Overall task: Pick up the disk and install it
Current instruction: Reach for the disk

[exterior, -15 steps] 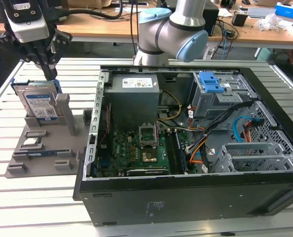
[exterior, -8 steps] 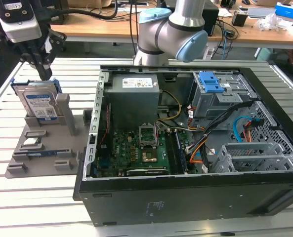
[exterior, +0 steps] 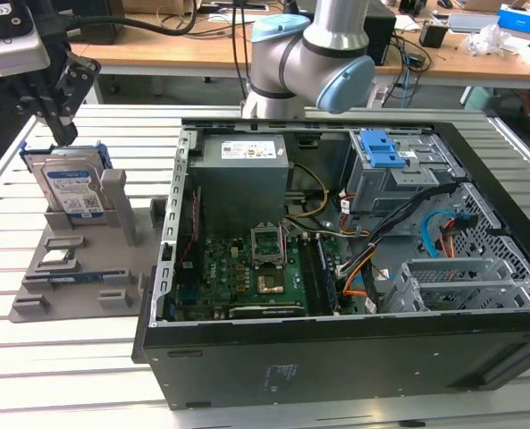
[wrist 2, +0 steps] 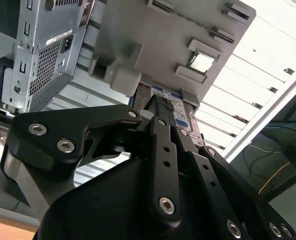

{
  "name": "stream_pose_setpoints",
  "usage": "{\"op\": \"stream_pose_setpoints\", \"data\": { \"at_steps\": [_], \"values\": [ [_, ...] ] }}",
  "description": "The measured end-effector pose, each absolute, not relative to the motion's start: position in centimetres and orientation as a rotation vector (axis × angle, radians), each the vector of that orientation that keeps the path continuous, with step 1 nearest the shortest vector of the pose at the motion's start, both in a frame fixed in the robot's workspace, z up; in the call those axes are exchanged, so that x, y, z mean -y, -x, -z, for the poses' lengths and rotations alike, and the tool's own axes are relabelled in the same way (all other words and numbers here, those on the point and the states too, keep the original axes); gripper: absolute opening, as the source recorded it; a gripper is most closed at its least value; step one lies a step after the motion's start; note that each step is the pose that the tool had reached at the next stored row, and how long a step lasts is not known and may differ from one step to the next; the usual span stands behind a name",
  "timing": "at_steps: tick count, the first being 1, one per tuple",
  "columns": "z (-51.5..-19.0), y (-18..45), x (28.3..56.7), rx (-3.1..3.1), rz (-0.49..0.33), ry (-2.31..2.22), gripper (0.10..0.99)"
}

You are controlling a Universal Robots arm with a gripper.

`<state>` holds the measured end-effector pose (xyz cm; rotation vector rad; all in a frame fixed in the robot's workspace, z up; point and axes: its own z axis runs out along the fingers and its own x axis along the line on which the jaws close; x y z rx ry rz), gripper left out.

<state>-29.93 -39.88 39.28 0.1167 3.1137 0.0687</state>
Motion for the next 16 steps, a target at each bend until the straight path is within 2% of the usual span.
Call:
{"op": "stream_pose_setpoints", "data": {
  "at_steps": [16],
  "values": [
    [-39.2, 33.0, 39.9, -3.114, -0.069, -0.117, 0.106]
  ]
}}
